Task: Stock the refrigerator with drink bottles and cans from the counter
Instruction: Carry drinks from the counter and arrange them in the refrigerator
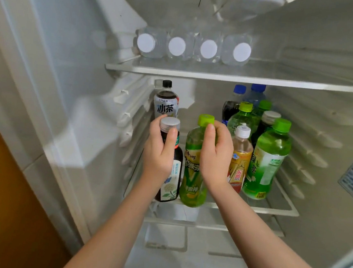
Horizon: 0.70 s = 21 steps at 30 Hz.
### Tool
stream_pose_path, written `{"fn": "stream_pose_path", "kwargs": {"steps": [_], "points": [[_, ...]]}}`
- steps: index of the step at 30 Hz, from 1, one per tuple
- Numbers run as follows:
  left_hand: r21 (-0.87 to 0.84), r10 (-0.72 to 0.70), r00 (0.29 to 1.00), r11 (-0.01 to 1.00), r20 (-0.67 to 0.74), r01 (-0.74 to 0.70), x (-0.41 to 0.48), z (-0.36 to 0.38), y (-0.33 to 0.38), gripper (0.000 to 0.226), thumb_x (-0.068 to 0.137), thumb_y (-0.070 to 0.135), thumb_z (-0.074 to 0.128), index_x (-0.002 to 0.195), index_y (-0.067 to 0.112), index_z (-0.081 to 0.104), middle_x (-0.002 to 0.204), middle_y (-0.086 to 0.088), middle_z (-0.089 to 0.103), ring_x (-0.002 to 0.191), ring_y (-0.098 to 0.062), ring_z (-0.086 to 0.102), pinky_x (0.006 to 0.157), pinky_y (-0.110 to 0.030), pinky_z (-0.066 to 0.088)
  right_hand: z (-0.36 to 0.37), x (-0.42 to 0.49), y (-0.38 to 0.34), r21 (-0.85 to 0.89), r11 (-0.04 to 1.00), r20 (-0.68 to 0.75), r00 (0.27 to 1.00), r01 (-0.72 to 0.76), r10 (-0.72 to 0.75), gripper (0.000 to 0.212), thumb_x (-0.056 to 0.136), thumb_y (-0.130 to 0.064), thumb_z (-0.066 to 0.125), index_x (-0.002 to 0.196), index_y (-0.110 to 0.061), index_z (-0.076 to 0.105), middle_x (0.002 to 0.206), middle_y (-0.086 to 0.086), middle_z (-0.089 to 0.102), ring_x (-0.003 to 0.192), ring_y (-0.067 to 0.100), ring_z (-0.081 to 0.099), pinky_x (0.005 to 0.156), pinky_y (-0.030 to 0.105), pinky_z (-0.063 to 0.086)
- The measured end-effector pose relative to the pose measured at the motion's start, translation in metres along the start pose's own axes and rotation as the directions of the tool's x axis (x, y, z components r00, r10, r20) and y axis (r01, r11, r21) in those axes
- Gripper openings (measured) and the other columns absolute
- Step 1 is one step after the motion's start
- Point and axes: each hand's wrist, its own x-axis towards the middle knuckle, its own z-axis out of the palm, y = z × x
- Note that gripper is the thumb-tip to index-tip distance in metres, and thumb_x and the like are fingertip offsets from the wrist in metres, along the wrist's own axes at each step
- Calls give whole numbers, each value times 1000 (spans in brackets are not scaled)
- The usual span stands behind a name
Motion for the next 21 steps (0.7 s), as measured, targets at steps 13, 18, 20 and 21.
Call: {"fn": "stream_pose_path", "kwargs": {"steps": [13,18,20,21], "points": [[240,-227,966,951,122,193,-89,-30,-52,74,76,48,60,132,62,14,139,3,34,131,-22,40,106,-50,39,-40,-96,52,-351,933,320,926,-81,201,75,79,-35,73,142,-27,32,121,-26,46,110,-3,47,91,18,39],[281,-273,957,930,98,237,-79,-26,-66,74,83,22,69,132,50,22,130,10,41,122,-3,40,103,-30,38,-22,-75,58,-410,899,339,889,-153,307,76,79,-30,73,140,-18,30,124,-4,58,112,15,57,85,24,45],[321,-266,961,919,78,228,-67,-22,-70,69,83,16,69,139,27,32,125,10,41,112,8,35,94,-12,29,-12,-64,63,-425,894,354,883,-140,307,72,80,-28,72,137,-18,29,123,-1,59,108,19,60,79,24,44],[341,-272,960,910,69,234,-60,-19,-72,67,83,13,69,140,18,35,124,6,42,110,7,34,91,-9,26,-7,-58,66,-431,892,364,878,-138,312,71,81,-28,71,136,-18,28,123,1,59,107,21,61,77,25,44]]}}
